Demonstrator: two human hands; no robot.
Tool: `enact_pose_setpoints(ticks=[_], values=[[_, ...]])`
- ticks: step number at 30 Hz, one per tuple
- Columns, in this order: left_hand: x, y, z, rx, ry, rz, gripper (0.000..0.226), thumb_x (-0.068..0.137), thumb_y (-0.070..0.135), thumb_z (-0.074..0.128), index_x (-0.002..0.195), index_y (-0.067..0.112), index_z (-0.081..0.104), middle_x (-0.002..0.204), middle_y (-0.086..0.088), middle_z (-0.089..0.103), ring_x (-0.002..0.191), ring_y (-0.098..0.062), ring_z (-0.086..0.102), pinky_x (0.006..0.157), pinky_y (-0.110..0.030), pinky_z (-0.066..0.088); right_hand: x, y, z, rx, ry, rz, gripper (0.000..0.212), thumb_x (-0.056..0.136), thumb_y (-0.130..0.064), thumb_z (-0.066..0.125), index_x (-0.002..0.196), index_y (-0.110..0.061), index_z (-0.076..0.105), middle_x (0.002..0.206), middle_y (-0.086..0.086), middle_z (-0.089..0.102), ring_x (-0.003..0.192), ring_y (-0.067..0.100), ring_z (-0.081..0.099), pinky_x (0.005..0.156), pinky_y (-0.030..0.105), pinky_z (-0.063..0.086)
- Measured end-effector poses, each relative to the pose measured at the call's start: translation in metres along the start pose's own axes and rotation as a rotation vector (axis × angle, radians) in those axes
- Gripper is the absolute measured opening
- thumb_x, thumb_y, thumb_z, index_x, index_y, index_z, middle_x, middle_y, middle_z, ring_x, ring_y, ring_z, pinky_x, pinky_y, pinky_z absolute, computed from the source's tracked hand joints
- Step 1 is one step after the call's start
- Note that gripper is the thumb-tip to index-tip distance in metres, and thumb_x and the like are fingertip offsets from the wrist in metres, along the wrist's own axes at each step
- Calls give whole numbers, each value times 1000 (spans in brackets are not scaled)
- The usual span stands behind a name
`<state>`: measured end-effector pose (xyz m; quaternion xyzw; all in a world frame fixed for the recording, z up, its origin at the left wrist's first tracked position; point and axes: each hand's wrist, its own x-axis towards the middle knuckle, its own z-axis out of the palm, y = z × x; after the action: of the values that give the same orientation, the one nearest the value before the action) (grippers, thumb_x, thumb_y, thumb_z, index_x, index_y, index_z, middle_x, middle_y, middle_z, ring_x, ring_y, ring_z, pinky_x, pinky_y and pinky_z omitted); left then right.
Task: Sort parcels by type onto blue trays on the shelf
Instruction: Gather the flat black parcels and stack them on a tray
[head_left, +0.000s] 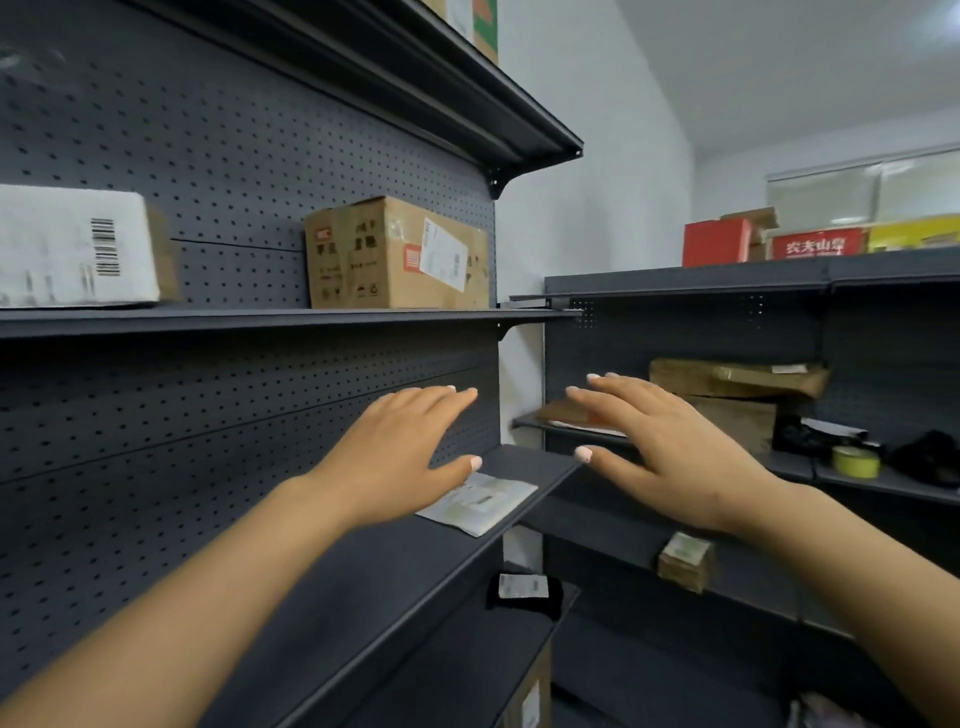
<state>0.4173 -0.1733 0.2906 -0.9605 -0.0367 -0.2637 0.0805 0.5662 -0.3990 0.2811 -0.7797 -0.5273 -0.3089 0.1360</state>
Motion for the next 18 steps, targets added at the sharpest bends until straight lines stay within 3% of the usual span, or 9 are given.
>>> enact_pose_setpoints(ticks=[9,13,18], values=[[83,0,50,-61,27,39,68,92,57,40,150,33,13,155,11,18,141,-7,13,113,-26,12,21,64,21,-110,-21,-16,60,94,-55,37,148,-33,21,154,-5,24,143,13,13,112,24,8],[126,19,79,-64,23,23,68,92,57,41,150,32,15,155,11,18,142,-7,14,113,-28,13,24,113,35,-127,-21,-49,60,95,-54,39,148,-31,22,155,-4,23,144,15,13,110,23,5],[188,52,112,-52,26,-25,68,92,57,41,150,30,17,155,8,20,142,-10,16,114,-31,15,31,196,51,-144,-21,-79,60,95,-53,40,148,-29,24,153,-1,27,143,18,18,113,27,13]])
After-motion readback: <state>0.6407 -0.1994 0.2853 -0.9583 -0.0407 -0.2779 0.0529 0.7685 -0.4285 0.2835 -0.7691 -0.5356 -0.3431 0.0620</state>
